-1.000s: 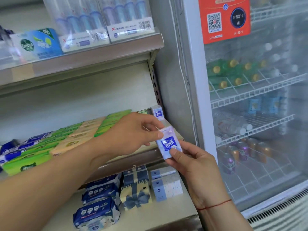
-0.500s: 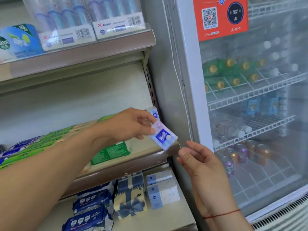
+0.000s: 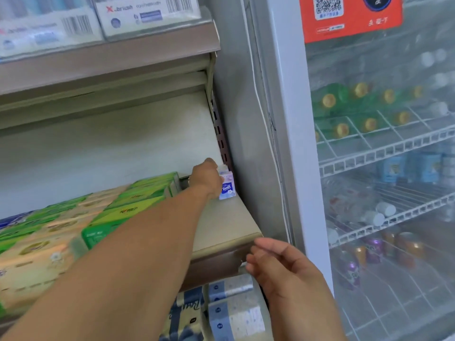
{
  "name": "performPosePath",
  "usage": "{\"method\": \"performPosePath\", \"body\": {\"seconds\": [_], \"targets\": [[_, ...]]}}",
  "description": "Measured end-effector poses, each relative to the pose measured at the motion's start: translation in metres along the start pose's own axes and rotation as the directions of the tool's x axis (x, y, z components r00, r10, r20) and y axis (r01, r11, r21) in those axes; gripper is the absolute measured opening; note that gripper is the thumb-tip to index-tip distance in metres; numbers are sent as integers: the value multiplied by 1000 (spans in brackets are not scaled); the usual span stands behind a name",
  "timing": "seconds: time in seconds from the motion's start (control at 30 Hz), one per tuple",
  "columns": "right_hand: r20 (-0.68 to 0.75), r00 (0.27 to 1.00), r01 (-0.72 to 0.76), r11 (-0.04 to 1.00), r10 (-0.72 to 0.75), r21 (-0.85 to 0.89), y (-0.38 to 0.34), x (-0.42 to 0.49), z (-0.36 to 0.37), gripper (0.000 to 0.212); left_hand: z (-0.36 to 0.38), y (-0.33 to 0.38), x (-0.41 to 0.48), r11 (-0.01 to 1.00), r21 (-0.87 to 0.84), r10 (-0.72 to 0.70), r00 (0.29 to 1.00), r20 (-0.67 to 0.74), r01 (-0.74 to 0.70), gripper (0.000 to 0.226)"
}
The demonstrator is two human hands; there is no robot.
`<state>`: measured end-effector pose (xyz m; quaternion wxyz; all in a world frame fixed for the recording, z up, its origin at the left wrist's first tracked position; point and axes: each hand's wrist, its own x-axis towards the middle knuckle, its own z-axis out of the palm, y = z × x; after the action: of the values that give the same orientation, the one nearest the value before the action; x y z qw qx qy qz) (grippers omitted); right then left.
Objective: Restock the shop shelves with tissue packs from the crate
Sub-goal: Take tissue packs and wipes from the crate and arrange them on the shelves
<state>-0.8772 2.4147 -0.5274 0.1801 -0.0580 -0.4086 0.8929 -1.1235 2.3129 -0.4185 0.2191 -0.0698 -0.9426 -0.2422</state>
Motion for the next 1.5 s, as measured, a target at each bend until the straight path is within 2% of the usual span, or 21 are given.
{"method": "performPosePath", "body": {"seconds": [0.23,0.53,0.77,0.9,1.07,1.2,1.27,1.4,1.5], "targets": [[-15,999,40,997,-39,61,-7,19,-1,25,18,-13,28,993,-44,-111,992,-58,108,42],[21,999,36,996,-38,86,-11,19,3,22,28,-21,34,989,-107,-111,992,-63,104,42],[30,999,24,995,-27,94,-12,13,5,19,23,-16,25,991,-57,-126,990,-58,122,48],[56,998,24,997,-28,76,-17,2,8,14,7,-9,14,994,-74,-90,993,-77,85,47],[77,995,49,996,-55,76,-25,-15,10,15,-35,-2,-24,989,-148,-24,995,-94,10,36],[99,990,92,994,-98,61,-34,-30,10,16,-78,-2,-80,907,-420,-10,997,-72,-21,10],[126,986,109,993,-113,43,-37,-41,13,17,-98,-1,-124,866,-498,18,999,-50,-41,4],[196,971,139,990,-134,-9,-38,-69,25,16,-141,-9,-212,814,-576,76,997,-22,-75,4],[262,956,152,986,-130,-69,-33,-91,36,16,-171,-30,-266,776,-629,53,998,-24,-56,6]]}}
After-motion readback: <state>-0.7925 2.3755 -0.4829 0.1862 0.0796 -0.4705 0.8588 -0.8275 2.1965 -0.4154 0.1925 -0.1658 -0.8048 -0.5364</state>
